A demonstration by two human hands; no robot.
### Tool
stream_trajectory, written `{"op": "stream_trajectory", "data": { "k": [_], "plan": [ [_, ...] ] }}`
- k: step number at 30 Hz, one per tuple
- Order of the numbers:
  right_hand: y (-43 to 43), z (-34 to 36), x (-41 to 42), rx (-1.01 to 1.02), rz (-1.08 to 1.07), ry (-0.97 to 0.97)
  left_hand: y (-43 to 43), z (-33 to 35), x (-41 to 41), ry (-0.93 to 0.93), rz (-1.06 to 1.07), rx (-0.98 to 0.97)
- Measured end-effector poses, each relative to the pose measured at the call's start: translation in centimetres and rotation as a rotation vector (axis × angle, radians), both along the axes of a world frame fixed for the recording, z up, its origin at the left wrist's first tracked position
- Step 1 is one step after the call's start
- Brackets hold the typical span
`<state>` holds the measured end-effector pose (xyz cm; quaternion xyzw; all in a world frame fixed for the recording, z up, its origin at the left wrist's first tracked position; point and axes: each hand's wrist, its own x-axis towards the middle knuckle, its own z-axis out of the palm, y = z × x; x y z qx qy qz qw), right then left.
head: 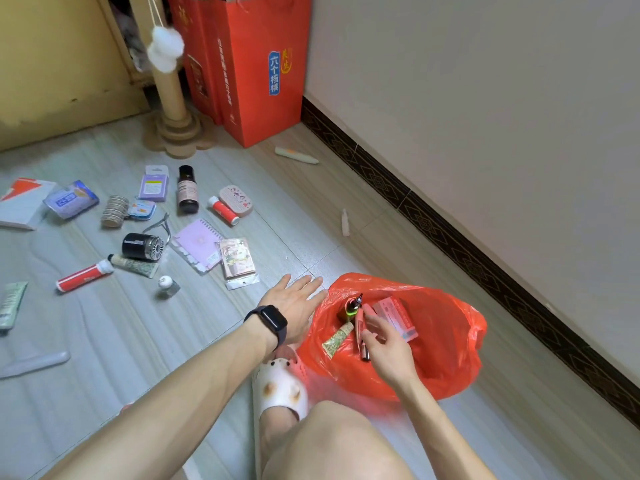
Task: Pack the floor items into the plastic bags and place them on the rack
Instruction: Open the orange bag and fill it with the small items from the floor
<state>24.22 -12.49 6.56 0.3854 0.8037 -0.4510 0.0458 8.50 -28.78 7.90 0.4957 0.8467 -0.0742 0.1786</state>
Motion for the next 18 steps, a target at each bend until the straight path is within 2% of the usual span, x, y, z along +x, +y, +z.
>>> {"op": "stream_trajectory", "data": {
  "k": [6,11,14,18],
  "plan": [
    [-3.9,6.6,-5.6,0.2,0.323,0.16,-6.2,6.0,-6.9,0.12,0.221,-0.05],
    [-9.0,9.4,-11.8,0.256,0.571,0.265,-16.1,10.5,-12.0,0.165,0.435,-0.1],
    [-12.1,9.1,-15.1,0.308,0.724,0.277,-23.3,10.0,-13.3,0.149,0.576,-0.113],
    [-16.1,6.0,-19.1,0.333,0.914,0.195,-32.0,5.5,-12.6,0.016,0.809,-0.173]
  ]
}}
